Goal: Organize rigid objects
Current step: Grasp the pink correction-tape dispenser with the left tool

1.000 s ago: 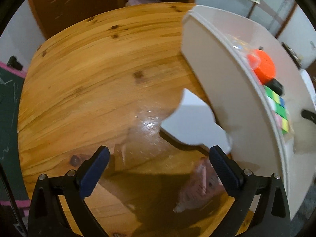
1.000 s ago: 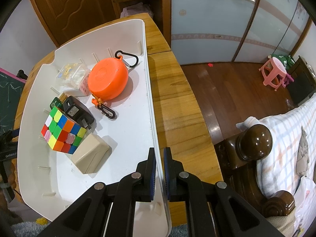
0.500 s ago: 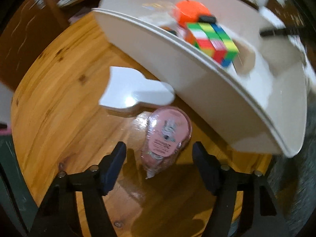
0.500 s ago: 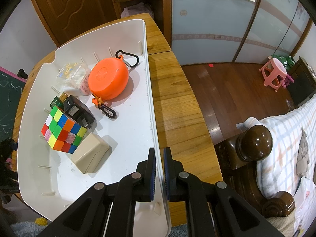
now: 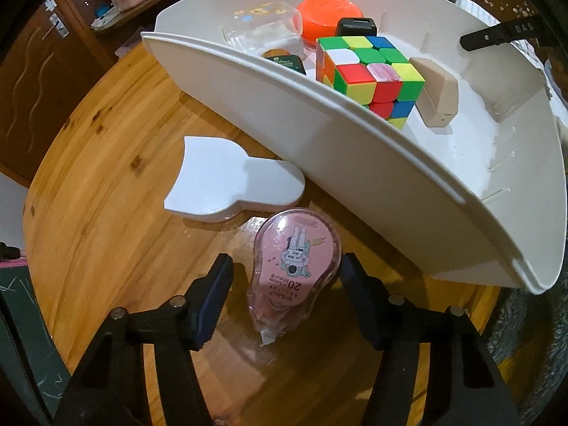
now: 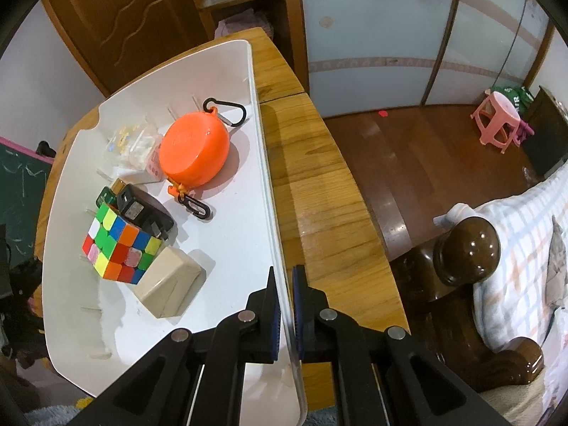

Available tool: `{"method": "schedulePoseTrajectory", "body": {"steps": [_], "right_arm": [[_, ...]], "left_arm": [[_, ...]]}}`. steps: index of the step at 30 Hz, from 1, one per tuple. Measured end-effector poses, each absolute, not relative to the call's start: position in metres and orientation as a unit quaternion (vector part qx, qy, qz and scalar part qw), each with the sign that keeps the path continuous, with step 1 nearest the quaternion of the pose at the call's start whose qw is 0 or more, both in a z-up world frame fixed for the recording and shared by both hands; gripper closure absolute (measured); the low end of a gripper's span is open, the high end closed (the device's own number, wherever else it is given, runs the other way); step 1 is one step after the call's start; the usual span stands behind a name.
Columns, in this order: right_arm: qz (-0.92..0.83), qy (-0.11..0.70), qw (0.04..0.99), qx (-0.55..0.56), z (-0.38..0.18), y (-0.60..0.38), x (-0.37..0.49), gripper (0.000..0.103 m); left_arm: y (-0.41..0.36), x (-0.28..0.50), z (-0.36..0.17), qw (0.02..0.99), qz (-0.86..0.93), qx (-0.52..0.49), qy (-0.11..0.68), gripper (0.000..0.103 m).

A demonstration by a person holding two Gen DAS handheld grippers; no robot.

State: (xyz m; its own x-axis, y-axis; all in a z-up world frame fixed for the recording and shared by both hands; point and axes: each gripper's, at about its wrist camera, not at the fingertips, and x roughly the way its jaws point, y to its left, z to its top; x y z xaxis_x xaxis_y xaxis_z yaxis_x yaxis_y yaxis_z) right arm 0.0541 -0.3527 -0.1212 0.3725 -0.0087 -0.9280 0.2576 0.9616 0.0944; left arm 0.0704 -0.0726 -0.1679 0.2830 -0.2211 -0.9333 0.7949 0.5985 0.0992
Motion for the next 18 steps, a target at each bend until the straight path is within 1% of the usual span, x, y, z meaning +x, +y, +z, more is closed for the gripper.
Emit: {"method": "schedulePoseTrajectory", "body": {"steps": [6, 14, 15, 18], "right_arm": [[-0.082, 0.551, 0.821, 0.124, -0.121, -0.36, 0.056, 0.097], [-0.083, 0.548, 0.82, 0.138, -0.121, -0.372, 0.059, 0.096], [-0.083, 0.549, 0.821, 0.136, -0.121, -0.372, 0.059, 0.096], [-0.083, 0.549, 0.822, 0.13, -0.12, -0.37, 0.06, 0.095]], "left_arm": [[-0.071, 0.077, -0.17, 0.745, -0.346, 0.286, 0.493, 0.042], [-0.074, 0.073, -0.17, 0.745, -0.351, 0.286, 0.49, 0.042], [-0.074, 0.072, -0.17, 0.746, -0.352, 0.284, 0.489, 0.047], [-0.074, 0.074, -0.169, 0.752, -0.345, 0.277, 0.488, 0.049]]}}
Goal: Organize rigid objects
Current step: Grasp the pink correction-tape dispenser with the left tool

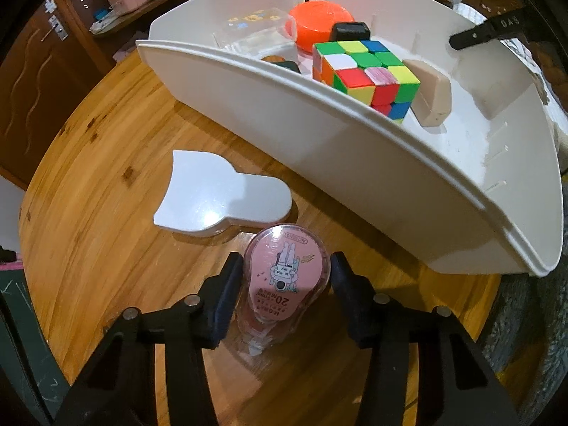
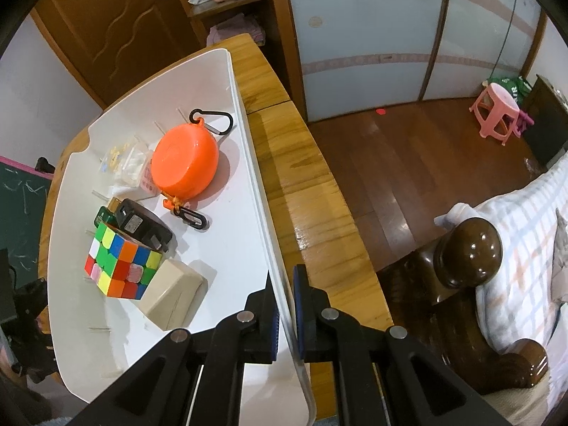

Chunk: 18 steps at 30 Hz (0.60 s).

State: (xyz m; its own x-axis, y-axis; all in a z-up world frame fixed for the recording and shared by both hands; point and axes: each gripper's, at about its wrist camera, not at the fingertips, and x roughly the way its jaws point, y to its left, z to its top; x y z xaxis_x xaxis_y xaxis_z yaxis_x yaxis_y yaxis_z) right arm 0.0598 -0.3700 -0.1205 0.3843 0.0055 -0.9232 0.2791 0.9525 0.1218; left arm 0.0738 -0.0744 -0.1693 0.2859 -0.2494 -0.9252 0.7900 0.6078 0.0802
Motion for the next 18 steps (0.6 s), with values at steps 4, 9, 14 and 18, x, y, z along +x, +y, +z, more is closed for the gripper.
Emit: {"method": "schedulePoseTrajectory", "body": {"steps": [4, 9, 14, 18], "right_arm": [[-0.083, 0.548, 0.822, 0.129, -0.121, -0.37, 0.06, 0.095], [-0.083, 0.547, 0.823, 0.128, -0.121, -0.369, 0.06, 0.095], [-0.081, 0.545, 0.824, 0.13, -0.121, -0.37, 0.06, 0.095], [-0.078, 0.543, 0.826, 0.13, -0.122, -0.372, 0.06, 0.095]], "left_arm": [[-0.068, 0.076, -0.163, 0.761, -0.341, 0.234, 0.501, 0.049], [-0.045, 0.075, -0.134, 0.785, -0.314, 0.173, 0.505, 0.049], [-0.035, 0.078, -0.093, 0.807, -0.285, 0.132, 0.5, 0.049], [-0.051, 0.082, -0.059, 0.821, -0.279, 0.12, 0.484, 0.049]]}}
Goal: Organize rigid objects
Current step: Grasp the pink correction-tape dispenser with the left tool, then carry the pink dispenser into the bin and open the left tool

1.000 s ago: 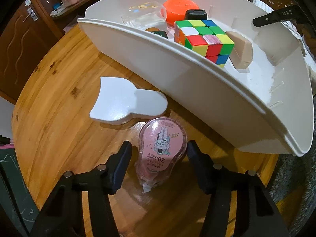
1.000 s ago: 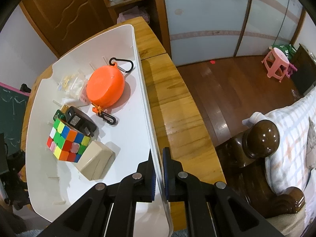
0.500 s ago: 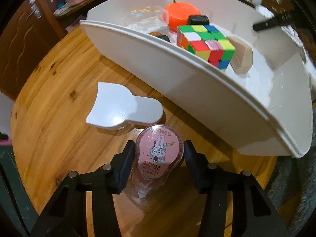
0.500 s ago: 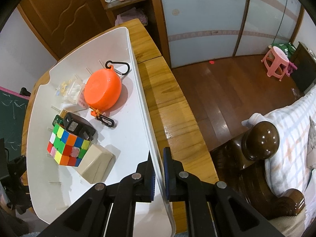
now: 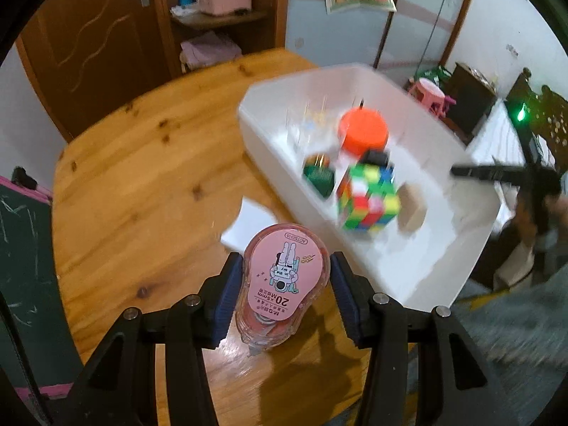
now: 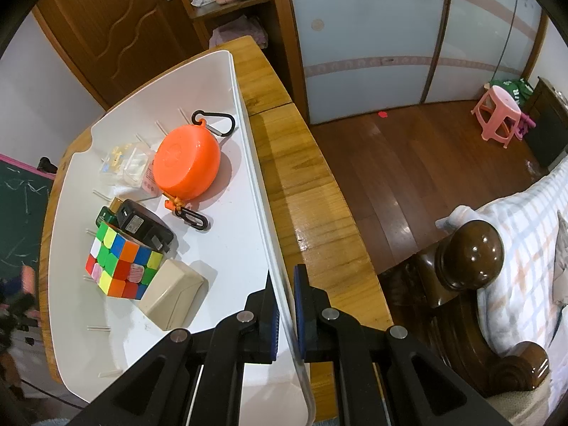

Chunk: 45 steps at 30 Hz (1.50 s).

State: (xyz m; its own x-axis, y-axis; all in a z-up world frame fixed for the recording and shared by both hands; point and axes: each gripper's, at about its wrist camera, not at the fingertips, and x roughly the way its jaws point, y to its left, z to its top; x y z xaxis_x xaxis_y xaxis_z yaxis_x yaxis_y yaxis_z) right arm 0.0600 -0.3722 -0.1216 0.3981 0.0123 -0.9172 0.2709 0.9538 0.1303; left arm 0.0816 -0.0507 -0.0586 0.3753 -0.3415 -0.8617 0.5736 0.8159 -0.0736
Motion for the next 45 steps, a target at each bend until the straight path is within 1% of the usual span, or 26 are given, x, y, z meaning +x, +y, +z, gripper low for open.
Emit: {"method": "schedulePoseTrajectory", "body": {"steps": [4, 7, 12, 17, 24, 29, 31, 32, 33, 35, 41, 45], "right_arm": [[-0.077, 0.538, 0.828, 0.136, -0.123, -0.378, 0.063, 0.095], [-0.08, 0.533, 0.832, 0.128, -0.123, -0.38, 0.065, 0.094], [-0.076, 0.529, 0.835, 0.13, -0.124, -0.381, 0.064, 0.094], [-0.076, 0.523, 0.838, 0.136, -0.125, -0.382, 0.061, 0.094], [-0.072, 0.516, 0.839, 0.155, -0.128, -0.387, 0.059, 0.094], [-0.072, 0.513, 0.843, 0.144, -0.128, -0.385, 0.059, 0.093], [-0.074, 0.511, 0.845, 0.137, -0.128, -0.383, 0.058, 0.093], [-0.075, 0.511, 0.846, 0.135, -0.128, -0.383, 0.058, 0.093], [-0.076, 0.51, 0.846, 0.132, -0.128, -0.382, 0.058, 0.093], [-0.077, 0.51, 0.847, 0.132, -0.128, -0.381, 0.058, 0.093], [-0.08, 0.51, 0.846, 0.132, -0.128, -0.381, 0.058, 0.092], [-0.084, 0.51, 0.846, 0.131, -0.128, -0.38, 0.058, 0.092]], "left_arm": [[-0.082, 0.09, -0.038, 0.824, -0.278, 0.116, 0.481, 0.049], [-0.108, 0.108, -0.037, 0.82, -0.264, 0.114, 0.495, 0.049], [-0.147, 0.134, -0.041, 0.811, -0.272, 0.077, 0.513, 0.049], [-0.197, 0.149, -0.055, 0.788, -0.288, 0.076, 0.539, 0.049], [-0.247, 0.161, -0.097, 0.75, -0.293, 0.081, 0.588, 0.049], [-0.262, 0.158, -0.102, 0.764, -0.283, 0.111, 0.57, 0.048], [-0.262, 0.158, -0.105, 0.76, -0.28, 0.11, 0.575, 0.044], [-0.261, 0.159, -0.106, 0.758, -0.281, 0.105, 0.58, 0.035], [-0.258, 0.16, -0.107, 0.756, -0.28, 0.099, 0.584, 0.024], [-0.253, 0.161, -0.107, 0.756, -0.278, 0.087, 0.587, 0.016], [-0.235, 0.155, -0.094, 0.764, -0.277, 0.069, 0.579, 0.016], [-0.216, 0.148, -0.072, 0.777, -0.278, 0.056, 0.562, 0.016]]}}
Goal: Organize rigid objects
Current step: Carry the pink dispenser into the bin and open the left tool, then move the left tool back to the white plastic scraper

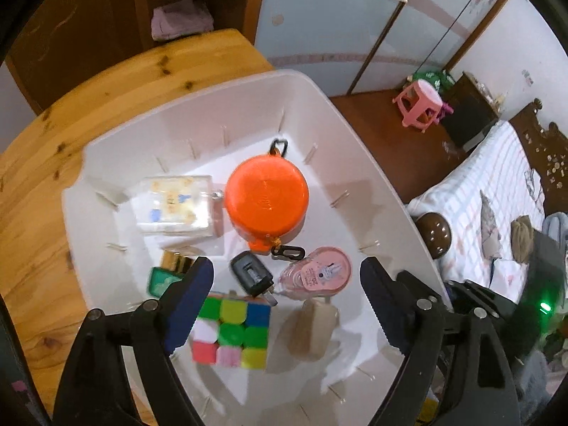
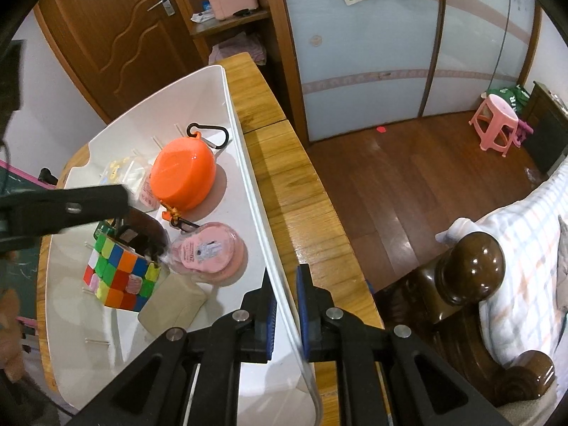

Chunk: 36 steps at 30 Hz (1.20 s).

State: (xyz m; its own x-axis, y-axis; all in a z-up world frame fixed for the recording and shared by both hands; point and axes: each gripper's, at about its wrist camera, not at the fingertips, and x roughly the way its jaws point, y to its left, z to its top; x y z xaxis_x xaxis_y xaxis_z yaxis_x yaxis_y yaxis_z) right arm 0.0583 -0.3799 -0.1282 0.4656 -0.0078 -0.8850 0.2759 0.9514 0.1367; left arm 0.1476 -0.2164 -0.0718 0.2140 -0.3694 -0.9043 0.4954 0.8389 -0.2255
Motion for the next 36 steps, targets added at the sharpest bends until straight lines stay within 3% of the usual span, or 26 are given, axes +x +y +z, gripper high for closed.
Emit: {"method": "schedulePoseTrajectory", "body": {"steps": [11, 20, 30, 32, 36], "right_arm": [[-0.093, 0.514, 0.842, 0.133, -0.128, -0.38, 0.06, 0.09], [-0.107, 0.542, 0.824, 0.125, -0.146, -0.378, 0.064, 0.091], [-0.108, 0.547, 0.822, 0.115, -0.143, -0.374, 0.066, 0.091], [-0.108, 0.549, 0.821, 0.113, -0.143, -0.373, 0.066, 0.091], [-0.111, 0.551, 0.82, 0.108, -0.142, -0.371, 0.067, 0.091]], "left_arm": [[-0.105, 0.14, -0.008, 0.838, -0.208, 0.053, 0.502, 0.014], [-0.022, 0.152, -0.068, 0.822, -0.147, 0.048, 0.548, 0.014], [-0.047, 0.122, -0.122, 0.792, -0.3, 0.229, 0.481, 0.014], [-0.054, 0.122, -0.13, 0.785, -0.325, 0.247, 0.466, 0.002], [-0.06, 0.123, -0.134, 0.774, -0.367, 0.255, 0.449, 0.001]]}}
